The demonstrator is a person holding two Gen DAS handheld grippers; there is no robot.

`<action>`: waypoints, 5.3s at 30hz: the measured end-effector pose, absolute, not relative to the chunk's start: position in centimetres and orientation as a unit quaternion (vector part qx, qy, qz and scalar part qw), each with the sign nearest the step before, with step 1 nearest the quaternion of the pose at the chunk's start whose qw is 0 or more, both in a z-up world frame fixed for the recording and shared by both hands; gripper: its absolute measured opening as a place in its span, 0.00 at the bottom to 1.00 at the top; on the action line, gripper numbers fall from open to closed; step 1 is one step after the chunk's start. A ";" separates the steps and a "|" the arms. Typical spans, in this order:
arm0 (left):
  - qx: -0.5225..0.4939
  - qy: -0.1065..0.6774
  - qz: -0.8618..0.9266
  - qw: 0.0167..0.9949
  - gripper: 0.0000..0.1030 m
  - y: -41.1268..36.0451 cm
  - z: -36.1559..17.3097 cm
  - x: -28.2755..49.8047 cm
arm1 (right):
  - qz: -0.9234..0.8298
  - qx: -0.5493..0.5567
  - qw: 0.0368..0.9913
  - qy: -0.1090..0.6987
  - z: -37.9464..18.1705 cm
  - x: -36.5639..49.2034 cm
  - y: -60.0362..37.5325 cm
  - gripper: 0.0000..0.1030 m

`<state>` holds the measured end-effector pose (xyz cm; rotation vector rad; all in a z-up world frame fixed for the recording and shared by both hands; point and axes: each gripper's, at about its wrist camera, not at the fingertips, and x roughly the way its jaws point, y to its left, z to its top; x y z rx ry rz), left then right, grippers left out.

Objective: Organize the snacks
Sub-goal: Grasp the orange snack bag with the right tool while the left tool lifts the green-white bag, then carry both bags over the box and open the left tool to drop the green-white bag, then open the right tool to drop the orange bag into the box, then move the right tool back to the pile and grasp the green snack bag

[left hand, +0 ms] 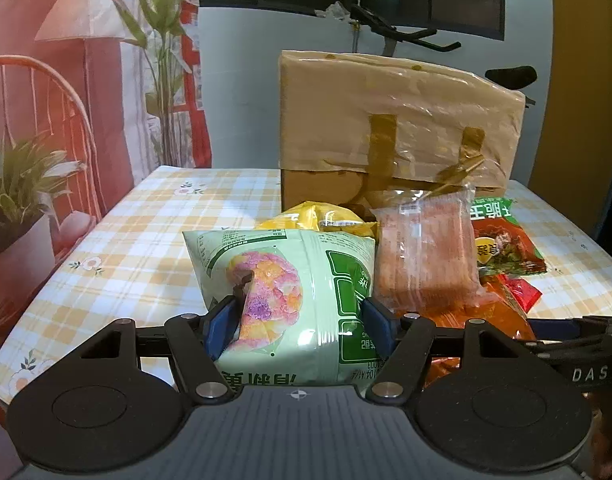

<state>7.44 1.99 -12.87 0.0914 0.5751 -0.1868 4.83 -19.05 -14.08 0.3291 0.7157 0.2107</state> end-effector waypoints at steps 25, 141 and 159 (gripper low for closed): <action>0.050 0.268 -0.051 0.961 0.68 2.8 -12.6 7.1 | 0.119 0.094 0.952 0.267 -11.5 2.3 -17.7 0.61; -0.044 0.298 -0.093 0.949 0.81 3.4 -8.7 21.7 | 0.030 0.157 0.933 0.324 -9.1 15.0 -23.5 0.96; -0.045 0.392 -0.122 0.911 0.81 2.2 -15.1 26.9 | 0.066 0.179 0.920 0.343 -11.4 15.2 -23.6 0.69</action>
